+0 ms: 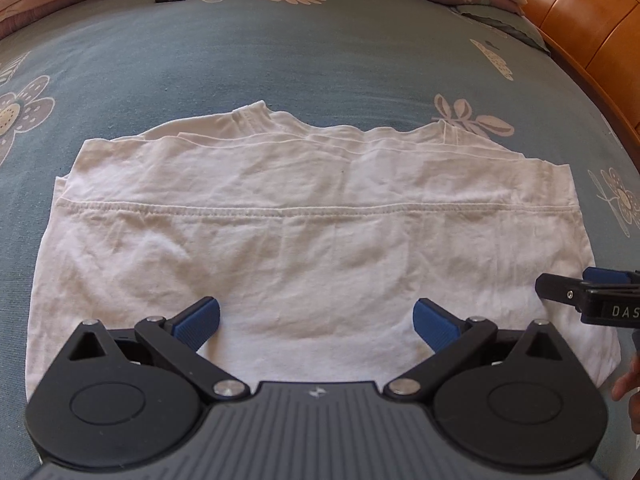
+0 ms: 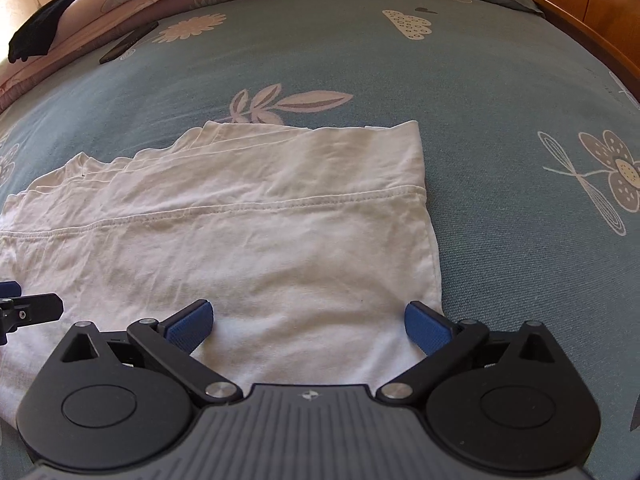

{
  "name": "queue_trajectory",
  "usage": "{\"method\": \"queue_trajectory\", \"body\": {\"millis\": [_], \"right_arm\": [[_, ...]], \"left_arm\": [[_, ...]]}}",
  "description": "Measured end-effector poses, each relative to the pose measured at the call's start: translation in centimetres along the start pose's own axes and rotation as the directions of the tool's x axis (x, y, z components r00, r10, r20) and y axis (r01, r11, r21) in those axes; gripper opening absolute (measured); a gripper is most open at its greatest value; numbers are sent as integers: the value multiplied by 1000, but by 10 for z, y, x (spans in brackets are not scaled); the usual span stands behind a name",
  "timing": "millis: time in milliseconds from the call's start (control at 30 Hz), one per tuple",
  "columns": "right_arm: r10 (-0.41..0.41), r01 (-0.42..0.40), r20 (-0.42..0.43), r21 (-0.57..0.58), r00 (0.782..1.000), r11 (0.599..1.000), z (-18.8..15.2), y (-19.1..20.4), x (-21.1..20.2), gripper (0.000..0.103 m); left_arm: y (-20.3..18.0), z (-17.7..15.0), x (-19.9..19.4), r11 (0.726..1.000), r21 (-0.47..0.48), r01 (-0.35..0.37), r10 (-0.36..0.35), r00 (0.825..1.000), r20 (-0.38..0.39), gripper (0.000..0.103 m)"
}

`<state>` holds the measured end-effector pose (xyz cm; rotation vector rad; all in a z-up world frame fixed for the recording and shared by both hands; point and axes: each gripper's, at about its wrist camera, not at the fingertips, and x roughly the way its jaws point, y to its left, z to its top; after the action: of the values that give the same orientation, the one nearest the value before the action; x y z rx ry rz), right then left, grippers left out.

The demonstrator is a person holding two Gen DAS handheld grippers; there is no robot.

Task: Fold clothes

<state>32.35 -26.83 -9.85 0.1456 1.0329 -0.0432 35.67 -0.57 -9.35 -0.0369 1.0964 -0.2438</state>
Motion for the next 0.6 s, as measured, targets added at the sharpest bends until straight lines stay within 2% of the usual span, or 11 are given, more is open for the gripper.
{"method": "queue_trajectory", "body": {"millis": [100,167,233,300,333,467,533,600], "right_arm": [[-20,19,-24,-33,1000,999,3,3,1,103],[-21,21,-20,10,1000,1000,9,1,-6,103],[15,-17,21,81,1000,997,15,-5,-17,103],[38,-43,52,105,998,993,22,-4,-19,103],[33,-39,62,104,998,994,25,-2,-17,103],[0,-2,27,74,1000,997,35,9,6,103],[-22,23,-9,61,1000,998,36,12,14,103],[-36,36,-3,47,999,998,37,13,12,103]], "left_arm": [[-2,3,1,999,35,4,-4,1000,-19,102],[-2,8,-4,998,64,-4,6,1000,-25,102],[0,16,-14,996,91,-10,7,999,33,102],[5,24,-22,993,119,-13,3,996,91,102],[8,28,-21,993,118,-16,5,996,94,102],[31,38,-1,997,75,-21,16,998,64,102],[41,37,12,996,67,-53,52,998,19,102],[43,40,10,996,75,-44,41,999,33,102]]}}
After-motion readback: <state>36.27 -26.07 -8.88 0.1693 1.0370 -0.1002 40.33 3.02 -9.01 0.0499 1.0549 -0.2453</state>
